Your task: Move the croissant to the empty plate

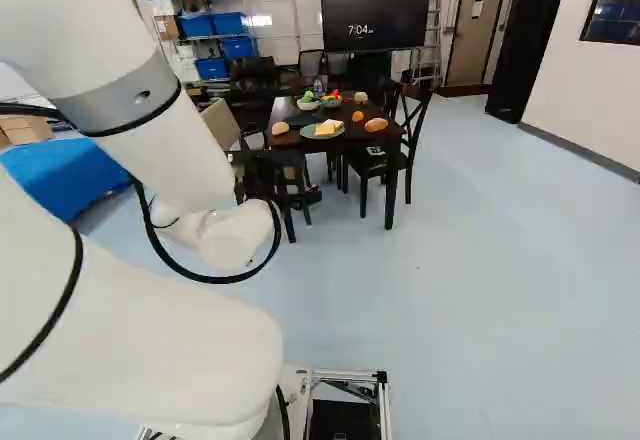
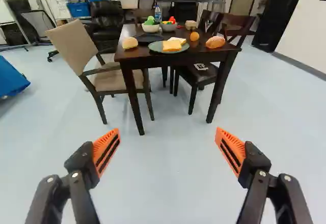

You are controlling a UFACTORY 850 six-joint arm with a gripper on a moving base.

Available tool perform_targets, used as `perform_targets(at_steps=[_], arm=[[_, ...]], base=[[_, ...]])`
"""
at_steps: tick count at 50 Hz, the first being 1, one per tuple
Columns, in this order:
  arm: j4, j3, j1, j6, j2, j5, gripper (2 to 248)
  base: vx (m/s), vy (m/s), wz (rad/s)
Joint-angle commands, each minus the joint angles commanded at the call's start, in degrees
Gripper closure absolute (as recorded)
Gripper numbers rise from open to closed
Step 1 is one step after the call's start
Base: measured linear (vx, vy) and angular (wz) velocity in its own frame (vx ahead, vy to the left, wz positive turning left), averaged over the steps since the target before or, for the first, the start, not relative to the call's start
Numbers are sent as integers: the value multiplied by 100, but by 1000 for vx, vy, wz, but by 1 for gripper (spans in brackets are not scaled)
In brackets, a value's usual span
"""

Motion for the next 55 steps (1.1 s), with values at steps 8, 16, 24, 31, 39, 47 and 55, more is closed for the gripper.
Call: perform_targets(at_steps=[8,16,24,31,39,47,55], arm=[[0,0,0,0,0,0,3],[0,0,0,0,0,0,3],[0,0,0,0,0,0,3],[0,0,0,0,0,0,3],[0,0,0,0,0,0,3],[0,0,0,0,0,0,3],[0,0,0,0,0,0,3]], base=[[145,-116,4],[185,-143,2],[196,-155,4],[186,-148,4],[209,-161,4],[228,-129,157],[227,-98,246]])
